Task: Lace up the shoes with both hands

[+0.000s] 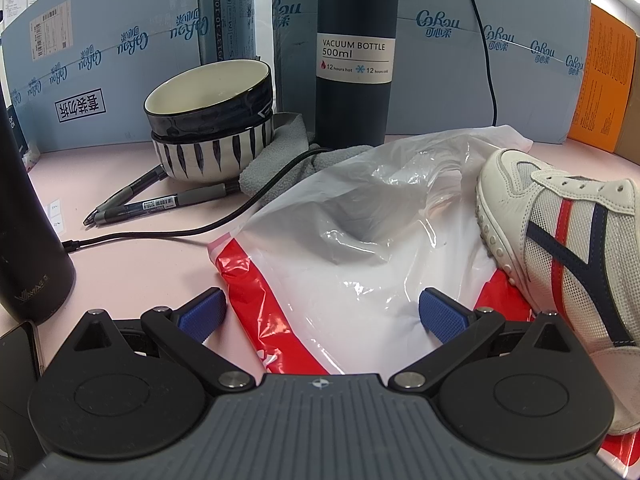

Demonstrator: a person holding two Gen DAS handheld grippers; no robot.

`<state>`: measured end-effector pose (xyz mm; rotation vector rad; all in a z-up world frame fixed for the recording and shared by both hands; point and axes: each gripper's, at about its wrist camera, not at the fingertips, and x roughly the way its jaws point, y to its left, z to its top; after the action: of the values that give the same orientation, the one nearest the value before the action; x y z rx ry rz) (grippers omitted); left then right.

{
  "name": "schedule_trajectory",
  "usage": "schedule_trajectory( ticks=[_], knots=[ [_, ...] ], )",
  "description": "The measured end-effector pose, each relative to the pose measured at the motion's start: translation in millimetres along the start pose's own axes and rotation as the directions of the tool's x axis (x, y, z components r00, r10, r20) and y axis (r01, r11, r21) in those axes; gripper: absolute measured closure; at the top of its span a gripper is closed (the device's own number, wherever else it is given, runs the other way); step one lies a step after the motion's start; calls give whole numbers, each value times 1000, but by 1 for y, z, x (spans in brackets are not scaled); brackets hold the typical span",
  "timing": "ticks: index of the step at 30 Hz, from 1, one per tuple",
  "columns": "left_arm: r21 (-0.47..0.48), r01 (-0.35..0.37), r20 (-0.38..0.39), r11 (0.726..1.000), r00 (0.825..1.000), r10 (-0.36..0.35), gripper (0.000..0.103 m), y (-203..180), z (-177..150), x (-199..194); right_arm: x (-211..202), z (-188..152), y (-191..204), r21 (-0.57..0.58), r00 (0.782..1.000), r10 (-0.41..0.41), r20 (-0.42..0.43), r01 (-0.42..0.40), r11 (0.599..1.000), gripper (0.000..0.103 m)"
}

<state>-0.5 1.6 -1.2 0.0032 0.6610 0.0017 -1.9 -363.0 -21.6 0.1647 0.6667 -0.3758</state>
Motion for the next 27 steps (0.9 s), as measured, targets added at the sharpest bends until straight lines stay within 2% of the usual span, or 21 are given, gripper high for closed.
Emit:
schedule_trajectory(
  ticks=[21,27],
  knots=[
    [-2,6,-5,1000,1000,-6,0,1,1,1,0,-1,-1,-1,1000,0,1,0,1000,0],
    [-10,22,-7,1000,1000,-22,0,3,3,2,-3,3,-5,11,999,40,-26,-40,999,0]
  ],
)
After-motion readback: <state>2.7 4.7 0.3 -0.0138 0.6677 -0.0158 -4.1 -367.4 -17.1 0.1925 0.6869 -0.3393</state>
